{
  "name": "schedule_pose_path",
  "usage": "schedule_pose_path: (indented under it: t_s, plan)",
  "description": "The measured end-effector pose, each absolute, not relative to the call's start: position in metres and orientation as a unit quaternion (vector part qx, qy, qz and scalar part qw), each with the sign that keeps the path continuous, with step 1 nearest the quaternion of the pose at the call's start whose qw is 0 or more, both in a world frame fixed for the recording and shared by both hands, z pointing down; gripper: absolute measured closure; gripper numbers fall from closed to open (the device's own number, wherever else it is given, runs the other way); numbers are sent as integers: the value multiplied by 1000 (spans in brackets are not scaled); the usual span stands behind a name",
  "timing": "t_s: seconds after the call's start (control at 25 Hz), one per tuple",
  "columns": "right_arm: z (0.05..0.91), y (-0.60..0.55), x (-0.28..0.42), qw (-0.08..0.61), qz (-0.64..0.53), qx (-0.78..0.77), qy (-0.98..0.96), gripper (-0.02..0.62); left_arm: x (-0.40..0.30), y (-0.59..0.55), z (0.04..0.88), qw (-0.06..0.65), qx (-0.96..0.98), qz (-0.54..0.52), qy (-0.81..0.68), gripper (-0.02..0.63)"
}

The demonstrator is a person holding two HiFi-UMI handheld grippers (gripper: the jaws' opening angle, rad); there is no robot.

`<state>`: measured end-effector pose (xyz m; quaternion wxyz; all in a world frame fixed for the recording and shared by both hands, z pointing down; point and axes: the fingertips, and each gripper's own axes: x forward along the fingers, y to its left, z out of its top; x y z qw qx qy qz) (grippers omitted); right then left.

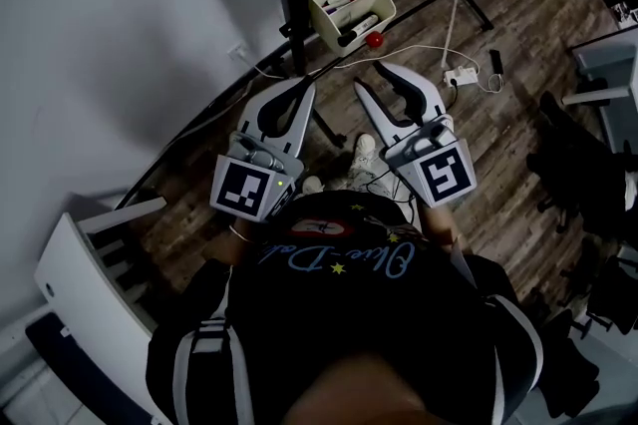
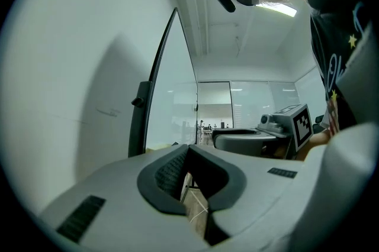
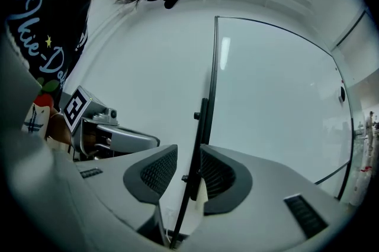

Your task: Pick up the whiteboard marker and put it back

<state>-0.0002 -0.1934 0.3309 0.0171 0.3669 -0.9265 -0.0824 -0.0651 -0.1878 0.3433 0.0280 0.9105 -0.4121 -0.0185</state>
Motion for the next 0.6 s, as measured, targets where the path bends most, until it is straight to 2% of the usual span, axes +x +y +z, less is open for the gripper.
schedule_pose_path:
  t_s: [0.6]
  plan:
    - [363,-235,-5,72,-87,345,-932,466,-72,-209,361,52,889,-3,-456,607]
